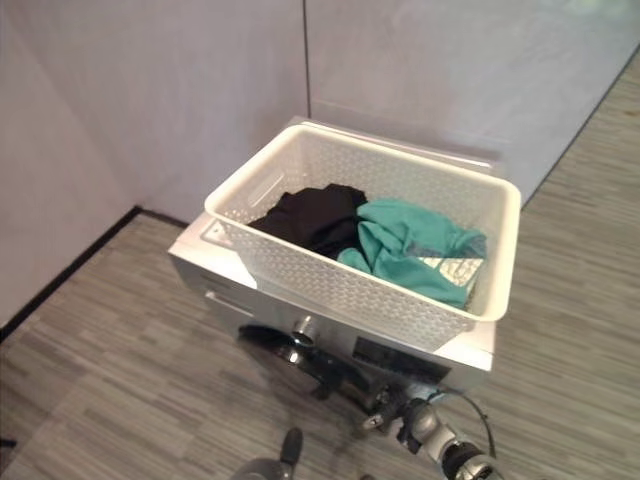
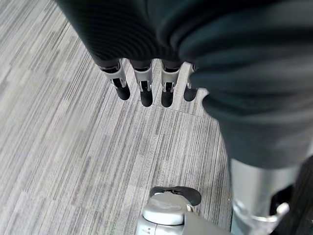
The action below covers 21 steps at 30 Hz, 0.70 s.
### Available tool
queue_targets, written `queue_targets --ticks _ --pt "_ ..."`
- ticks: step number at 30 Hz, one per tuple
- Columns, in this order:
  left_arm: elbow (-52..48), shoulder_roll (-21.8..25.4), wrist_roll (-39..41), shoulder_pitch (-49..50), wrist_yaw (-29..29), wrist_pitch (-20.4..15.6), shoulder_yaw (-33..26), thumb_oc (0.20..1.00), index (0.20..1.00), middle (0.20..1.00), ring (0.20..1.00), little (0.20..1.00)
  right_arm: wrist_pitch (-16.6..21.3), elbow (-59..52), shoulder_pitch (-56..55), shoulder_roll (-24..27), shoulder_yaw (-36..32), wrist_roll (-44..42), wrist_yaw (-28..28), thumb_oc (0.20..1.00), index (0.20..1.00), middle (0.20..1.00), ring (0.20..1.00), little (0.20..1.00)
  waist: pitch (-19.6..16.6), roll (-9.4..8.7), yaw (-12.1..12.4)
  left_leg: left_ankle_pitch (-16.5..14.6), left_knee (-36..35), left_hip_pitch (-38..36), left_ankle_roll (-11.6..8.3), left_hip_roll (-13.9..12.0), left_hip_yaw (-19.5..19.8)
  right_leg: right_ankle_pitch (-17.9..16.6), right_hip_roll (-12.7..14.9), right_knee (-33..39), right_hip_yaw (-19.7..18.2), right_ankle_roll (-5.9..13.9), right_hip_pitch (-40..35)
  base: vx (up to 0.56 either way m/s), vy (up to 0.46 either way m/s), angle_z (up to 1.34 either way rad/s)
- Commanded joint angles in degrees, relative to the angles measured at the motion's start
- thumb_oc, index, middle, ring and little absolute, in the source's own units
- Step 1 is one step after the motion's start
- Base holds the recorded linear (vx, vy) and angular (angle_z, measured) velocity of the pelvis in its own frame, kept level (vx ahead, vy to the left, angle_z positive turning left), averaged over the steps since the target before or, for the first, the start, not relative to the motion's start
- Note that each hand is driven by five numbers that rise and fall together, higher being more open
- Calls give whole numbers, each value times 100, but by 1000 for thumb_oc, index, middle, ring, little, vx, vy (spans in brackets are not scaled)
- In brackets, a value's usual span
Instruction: Grab the laundry basket,head to the washer,open it,put in the laundry and shut it.
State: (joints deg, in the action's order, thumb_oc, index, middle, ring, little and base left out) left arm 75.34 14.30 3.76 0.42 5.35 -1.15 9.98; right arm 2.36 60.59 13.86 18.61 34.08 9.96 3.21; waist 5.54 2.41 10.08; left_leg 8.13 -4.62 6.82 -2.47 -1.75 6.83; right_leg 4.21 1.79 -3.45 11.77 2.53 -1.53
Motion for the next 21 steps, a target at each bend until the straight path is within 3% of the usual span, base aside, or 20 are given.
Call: queue_targets --ticks 1,6,9,10,11,12,13,16,17,19,21 --pt "211 164 -193 -273 -33 -149 48 1000 1000 1000 1000 1000 55 -81 345 -174 87 29 -192 1000 1000 1000 1000 1000 -54 -332 67 -447 296 30 270 357 220 154 326 -156 -734 305 292 -52 -116 134" --pt "148 229 -67 -230 -83 -179 85 1000 1000 1000 1000 1000 93 163 331 -194 0 -75 -242 1000 1000 1000 1000 1000 -9 -281 129 -253 546 267 91 347 728 398 68 -279 -387 76 263 -81 -195 57" --pt "43 205 22 -228 -128 -193 137 1000 1000 1000 1000 1000 115 32 401 -44 -107 -204 -388 1000 1000 1000 1000 1000 263 -190 80 -153 1046 706 -71 395 860 390 -33 -292 -120 -40 277 -213 -170 83" --pt "1 184 6 -263 -110 -215 193 1000 1000 1000 1000 1000 122 39 446 9 -160 -232 -455 1000 1000 1000 1000 1000 371 -123 -1 -7 1069 884 -135 340 678 395 -53 -262 38 -76 278 -293 -71 79" --pt "-13 143 2 -320 -90 -211 238 1000 1000 1000 1000 1000 115 -16 476 76 -214 -258 -520 1000 1000 1000 1000 1000 429 -73 -144 118 1070 1044 -156 187 163 370 -38 -231 193 -99 294 -280 -15 125" --pt "-20 103 -6 -392 -75 -193 233 1000 1000 1000 1000 1000 109 -20 493 144 -286 -287 -575 1000 1000 1000 1000 1000 440 -44 -301 215 1026 1136 -153 -113 -695 309 5 -166 414 -96 314 -240 27 159" --pt "-65 100 30 -412 -63 -190 213 1000 1000 1000 1000 1000 64 50 546 160 -320 -310 -651 1000 1000 1000 1000 1000 486 -38 -271 268 1057 1173 -188 -307 -950 246 71 -150 533 -85 344 -188 51 158" --pt "13 115 155 -408 -21 -242 152 1000 1000 1000 1000 1000 18 296 802 20 -318 -342 -737 1000 1000 1000 1000 1000 470 -117 -135 47 1295 1001 -278 -465 -467 99 295 -12 643 -22 226 -88 97 77" --pt "33 128 198 -436 -7 -246 145 1000 1000 1000 1000 1000 24 268 827 -13 -311 -350 -769 1000 1000 1000 1000 1000 474 -145 -147 -57 1331 866 -297 -567 -473 57 389 -27 691 9 194 -67 179 12" --pt "75 125 260 -454 4 -240 169 1000 1000 1000 1000 1000 -11 281 911 -137 -251 -346 -726 1000 1000 1000 1000 1000 361 -27 -127 -188 700 325 -318 -656 -367 49 585 -105 773 170 178 -27 454 40" --pt "121 25 39 -330 -4 -221 346 1000 1000 1000 1000 1000 -48 621 1127 -432 -162 -246 -696 1000 1000 1000 1000 1000 252 -17 31 -427 687 320 -120 -231 -314 -213 1038 -125 816 405 154 67 681 66"
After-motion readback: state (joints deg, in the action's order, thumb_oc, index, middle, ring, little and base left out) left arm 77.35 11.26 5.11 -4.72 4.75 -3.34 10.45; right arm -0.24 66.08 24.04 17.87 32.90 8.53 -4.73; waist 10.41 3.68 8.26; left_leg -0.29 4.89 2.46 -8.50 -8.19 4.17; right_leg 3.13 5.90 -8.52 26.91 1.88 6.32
